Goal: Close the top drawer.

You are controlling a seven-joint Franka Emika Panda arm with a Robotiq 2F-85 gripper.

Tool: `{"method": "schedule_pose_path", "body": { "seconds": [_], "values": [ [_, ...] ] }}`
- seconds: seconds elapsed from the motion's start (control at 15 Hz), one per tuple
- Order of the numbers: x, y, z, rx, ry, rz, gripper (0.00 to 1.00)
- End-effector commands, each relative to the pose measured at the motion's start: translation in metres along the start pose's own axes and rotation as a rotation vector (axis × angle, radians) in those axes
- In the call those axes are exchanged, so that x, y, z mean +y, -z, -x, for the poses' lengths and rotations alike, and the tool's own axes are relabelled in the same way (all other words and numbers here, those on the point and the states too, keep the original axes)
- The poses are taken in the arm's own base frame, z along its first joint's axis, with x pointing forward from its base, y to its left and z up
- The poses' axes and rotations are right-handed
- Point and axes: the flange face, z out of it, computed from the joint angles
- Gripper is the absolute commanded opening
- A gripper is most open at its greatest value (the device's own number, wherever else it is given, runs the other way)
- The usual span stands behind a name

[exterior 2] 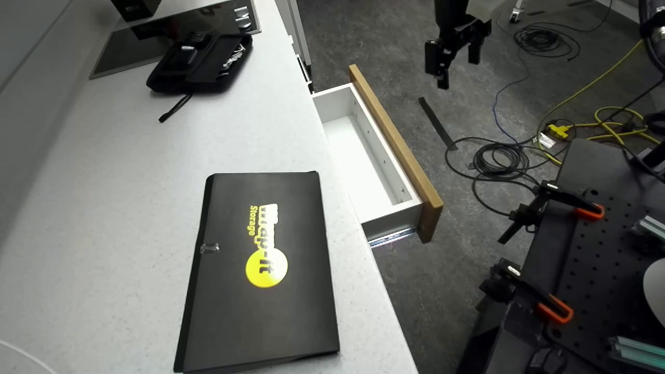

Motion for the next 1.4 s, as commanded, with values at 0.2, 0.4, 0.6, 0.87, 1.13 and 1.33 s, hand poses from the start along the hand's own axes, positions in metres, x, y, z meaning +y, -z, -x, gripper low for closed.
{"method": "schedule_pose_path", "body": {
  "seconds": [0.2, 0.4, 0.6, 0.87, 1.13, 1.33],
  "values": [
    [-0.032, -0.053, -0.048, 0.051, -0.122, 0.024, 1.00],
    [-0.044, -0.084, -0.072, 0.066, -0.183, 0.052, 1.00],
    [-0.048, -0.105, -0.087, 0.065, -0.217, 0.070, 1.00],
    [-0.055, -0.124, -0.110, 0.056, -0.233, 0.068, 1.00],
    [-0.079, -0.128, -0.133, 0.030, -0.210, -0.017, 1.00],
    [-0.094, -0.130, -0.147, -0.007, -0.182, -0.062, 1.00]
  ]
}}
